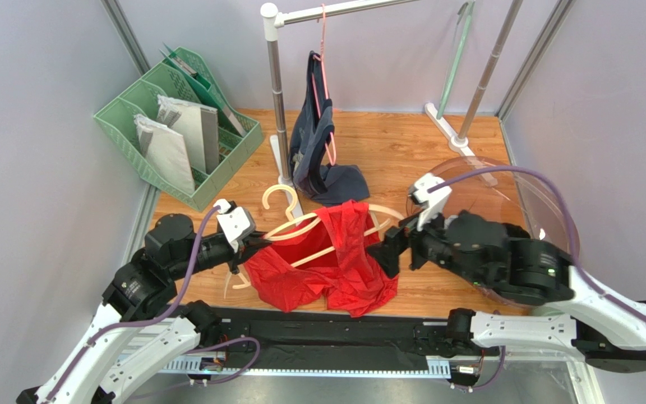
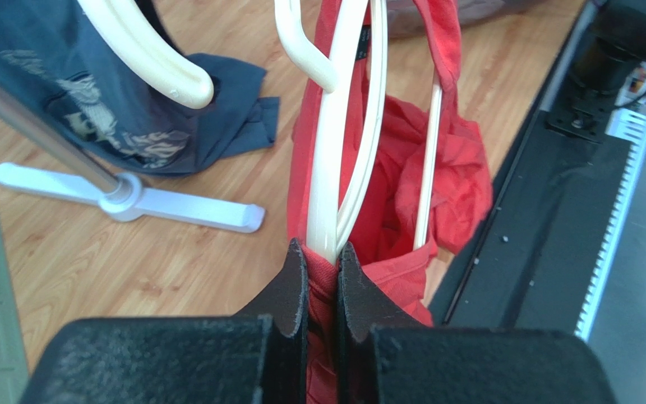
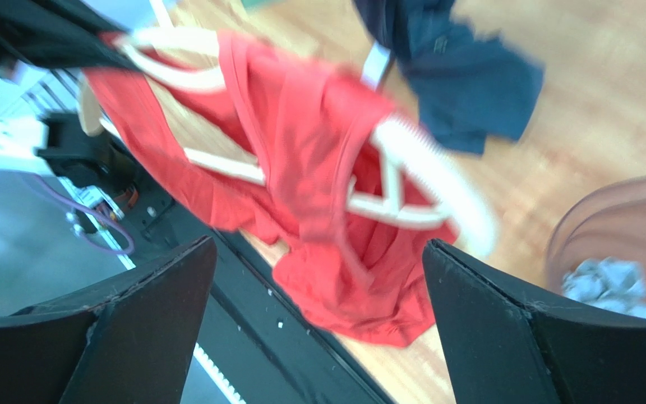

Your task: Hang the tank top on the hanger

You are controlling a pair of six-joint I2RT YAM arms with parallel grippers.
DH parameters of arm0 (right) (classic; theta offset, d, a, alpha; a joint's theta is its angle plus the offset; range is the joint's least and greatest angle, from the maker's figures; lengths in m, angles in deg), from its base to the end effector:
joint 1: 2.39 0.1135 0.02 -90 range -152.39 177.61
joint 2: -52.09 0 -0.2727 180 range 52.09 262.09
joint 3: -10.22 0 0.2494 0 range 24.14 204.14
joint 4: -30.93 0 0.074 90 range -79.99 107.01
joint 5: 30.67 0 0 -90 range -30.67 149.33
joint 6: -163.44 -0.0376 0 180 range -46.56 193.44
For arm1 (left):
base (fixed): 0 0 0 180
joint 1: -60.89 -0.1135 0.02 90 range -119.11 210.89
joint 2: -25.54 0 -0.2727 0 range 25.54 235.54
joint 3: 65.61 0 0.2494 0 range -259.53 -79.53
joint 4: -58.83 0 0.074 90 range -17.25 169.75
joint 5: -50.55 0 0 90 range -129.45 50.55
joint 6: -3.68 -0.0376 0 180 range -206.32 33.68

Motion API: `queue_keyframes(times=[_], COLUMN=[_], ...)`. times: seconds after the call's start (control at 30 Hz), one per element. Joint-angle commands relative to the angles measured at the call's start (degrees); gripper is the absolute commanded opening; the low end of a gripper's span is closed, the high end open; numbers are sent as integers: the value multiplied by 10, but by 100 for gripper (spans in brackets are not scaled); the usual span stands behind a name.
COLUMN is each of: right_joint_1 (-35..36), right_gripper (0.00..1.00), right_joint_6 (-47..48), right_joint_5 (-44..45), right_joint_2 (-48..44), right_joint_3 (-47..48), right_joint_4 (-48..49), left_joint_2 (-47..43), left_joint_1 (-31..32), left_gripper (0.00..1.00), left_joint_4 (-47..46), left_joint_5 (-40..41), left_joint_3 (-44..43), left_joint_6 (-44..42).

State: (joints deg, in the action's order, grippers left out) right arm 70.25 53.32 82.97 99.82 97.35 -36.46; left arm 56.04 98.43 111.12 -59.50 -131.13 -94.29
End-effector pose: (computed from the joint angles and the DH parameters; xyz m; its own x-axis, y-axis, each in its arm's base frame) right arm 0.0517 0.1149 0.4227 -0.3959 -0.2103 -0.8939 -0.6736 0.7281 0.1270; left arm 0.0664 -0.0673 0.3626 -0.1178 0.2548 -0.9598 0.8566 0.5150 0.0316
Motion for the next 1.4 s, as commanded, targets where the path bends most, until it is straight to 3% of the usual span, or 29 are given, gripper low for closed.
queue_keyframes(times=[0.0,0.1,0.33,0.53,0.87,1.23,1.33,1.37], right_joint_1=[3,0,-100,-107,-120,-147,-147,-148], right_gripper=[100,100,100,100,96,66,53,36], right_joint_6=[90,133,193,229,252,248,249,249], right_joint_5=[6,0,-227,-377,-474,-572,-581,-582], right_joint_2=[0,39,98,129,147,181,189,190], right_joint_3=[70,112,153,135,96,87,83,81], right_joint_4=[-12,-32,-18,2,28,31,31,31], left_joint_2=[16,31,49,61,60,53,53,52], left_joint_1=[2,1,2,2,4,10,13,12], left_gripper=[0,0,0,0,0,0,0,0], left_joint_4=[14,29,61,76,74,74,73,73], left_joint_5=[-88,-109,-143,-165,-191,-177,-167,-163], left_joint_3=[-48,-64,-91,-104,-103,-103,-101,-102], left_joint_6=[-25,-31,-34,-35,-35,-40,-42,-42])
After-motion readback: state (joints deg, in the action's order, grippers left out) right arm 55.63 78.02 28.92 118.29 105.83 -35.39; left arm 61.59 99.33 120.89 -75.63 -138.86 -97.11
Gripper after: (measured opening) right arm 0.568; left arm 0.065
